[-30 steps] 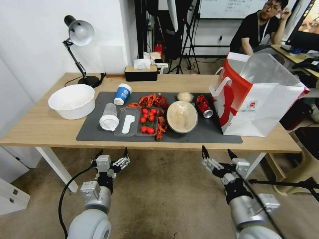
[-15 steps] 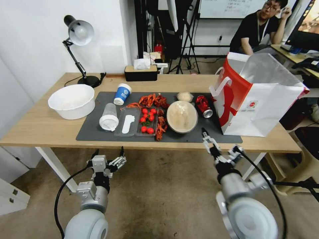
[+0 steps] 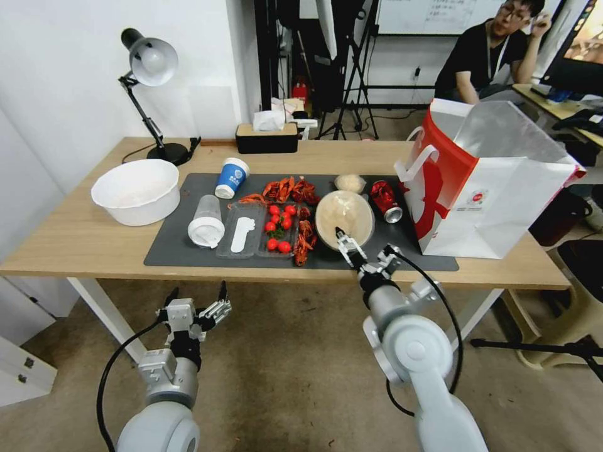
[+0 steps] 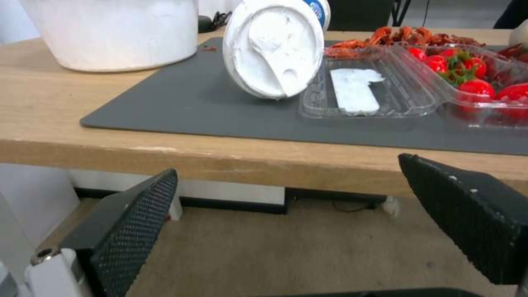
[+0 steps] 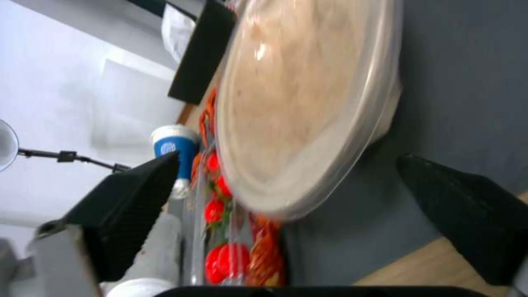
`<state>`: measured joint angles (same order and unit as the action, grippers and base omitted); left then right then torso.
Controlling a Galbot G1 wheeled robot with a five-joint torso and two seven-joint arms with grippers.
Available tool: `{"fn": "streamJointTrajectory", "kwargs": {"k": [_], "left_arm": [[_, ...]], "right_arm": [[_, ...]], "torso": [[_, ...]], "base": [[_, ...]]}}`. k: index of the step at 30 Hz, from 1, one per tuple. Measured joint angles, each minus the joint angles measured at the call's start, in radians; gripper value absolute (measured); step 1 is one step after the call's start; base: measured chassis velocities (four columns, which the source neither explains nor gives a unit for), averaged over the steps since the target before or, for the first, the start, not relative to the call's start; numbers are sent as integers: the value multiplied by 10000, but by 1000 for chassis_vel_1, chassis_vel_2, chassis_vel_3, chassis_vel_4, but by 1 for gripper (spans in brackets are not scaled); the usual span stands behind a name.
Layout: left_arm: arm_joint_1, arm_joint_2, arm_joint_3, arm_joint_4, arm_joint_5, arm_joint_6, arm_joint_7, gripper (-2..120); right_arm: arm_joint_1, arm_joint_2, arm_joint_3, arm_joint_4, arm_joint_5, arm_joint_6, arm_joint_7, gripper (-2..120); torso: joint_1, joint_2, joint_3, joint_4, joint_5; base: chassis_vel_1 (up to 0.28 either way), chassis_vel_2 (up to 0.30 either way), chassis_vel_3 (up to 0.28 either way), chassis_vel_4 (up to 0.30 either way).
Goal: Pick up the trash from the table and place it into the takeout bag.
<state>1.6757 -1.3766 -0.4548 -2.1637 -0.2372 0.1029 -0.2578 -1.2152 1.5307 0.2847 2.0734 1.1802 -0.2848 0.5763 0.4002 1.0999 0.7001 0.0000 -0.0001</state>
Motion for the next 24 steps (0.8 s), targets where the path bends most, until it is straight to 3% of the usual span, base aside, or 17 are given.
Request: {"fn": "streamJointTrajectory", "kwargs": {"k": [5, 10, 21, 24], "left_arm": [[96, -40, 7, -78, -36, -27, -16, 100], [192, -116, 108, -108, 221, -52, 13, 100], [329, -139, 31, -175, 311, -102, 1, 100], [390, -156, -6, -251, 285, -106, -26, 100]], "right_arm": [[82, 136, -27, -77, 328, 64, 260, 89], [-23, 137, 42, -108, -49, 380, 375, 64], [-12, 9, 263, -50, 167, 420, 469, 28], [-14, -44, 378, -51, 158, 422, 403, 13]], "torso": [[-1, 0, 0, 0, 0], [-2, 0, 0, -2, 1], [-2, 0, -1, -1, 1], [-2, 0, -2, 0, 1]], "base": [[0, 0, 0, 0], [0, 0, 0, 0], [0, 0, 0, 0], [0, 0, 0, 0]]}}
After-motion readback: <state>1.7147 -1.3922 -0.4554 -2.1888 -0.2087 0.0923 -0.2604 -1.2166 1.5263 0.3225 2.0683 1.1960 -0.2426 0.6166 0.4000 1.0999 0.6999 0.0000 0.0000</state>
